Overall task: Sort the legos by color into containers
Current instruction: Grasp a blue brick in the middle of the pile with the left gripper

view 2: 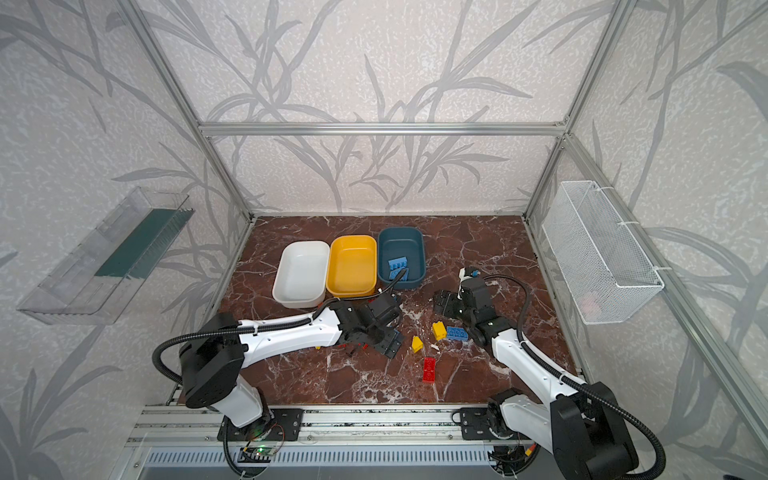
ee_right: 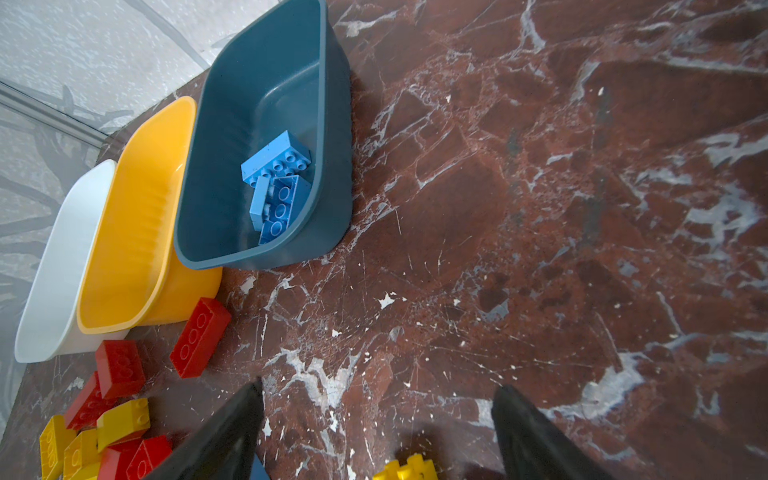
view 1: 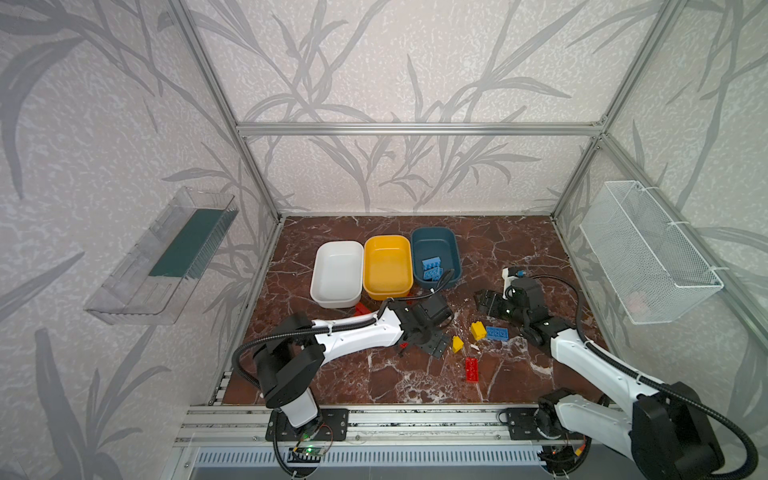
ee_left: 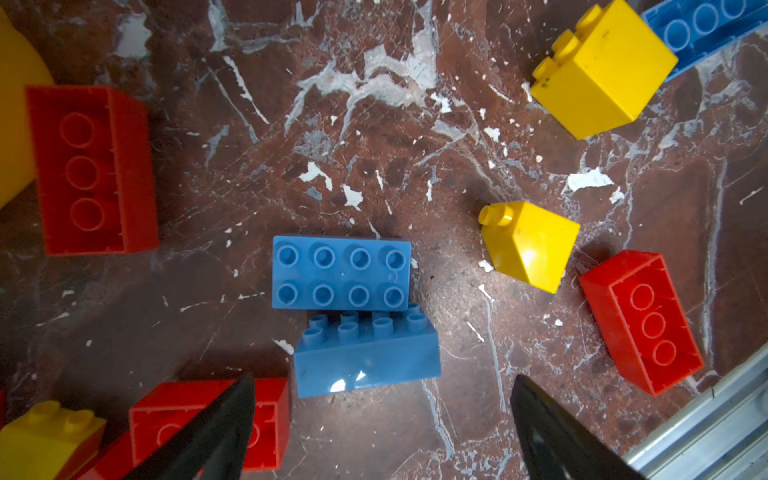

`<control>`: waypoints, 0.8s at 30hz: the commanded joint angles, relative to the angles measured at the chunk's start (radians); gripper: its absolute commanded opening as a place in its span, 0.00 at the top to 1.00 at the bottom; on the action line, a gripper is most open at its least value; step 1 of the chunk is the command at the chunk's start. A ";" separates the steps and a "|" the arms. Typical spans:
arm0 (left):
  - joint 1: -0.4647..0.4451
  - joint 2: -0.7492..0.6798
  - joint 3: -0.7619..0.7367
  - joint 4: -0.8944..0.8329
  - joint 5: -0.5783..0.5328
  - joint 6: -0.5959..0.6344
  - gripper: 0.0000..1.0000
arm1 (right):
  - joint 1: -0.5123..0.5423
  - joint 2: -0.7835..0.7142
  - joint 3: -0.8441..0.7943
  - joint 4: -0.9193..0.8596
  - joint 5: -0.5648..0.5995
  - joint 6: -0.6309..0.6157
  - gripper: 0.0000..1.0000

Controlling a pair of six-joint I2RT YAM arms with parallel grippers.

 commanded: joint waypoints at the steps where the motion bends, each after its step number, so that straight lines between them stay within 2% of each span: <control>1: -0.008 0.027 0.023 0.004 -0.004 0.001 0.05 | -0.004 0.013 -0.015 0.040 -0.012 0.012 0.13; 8: -0.008 0.071 0.019 0.019 0.002 -0.004 0.07 | -0.005 0.012 -0.018 0.040 -0.009 0.009 0.13; 24: -0.008 0.143 0.017 0.028 -0.045 -0.026 0.24 | -0.005 0.011 -0.014 0.029 -0.009 0.003 0.13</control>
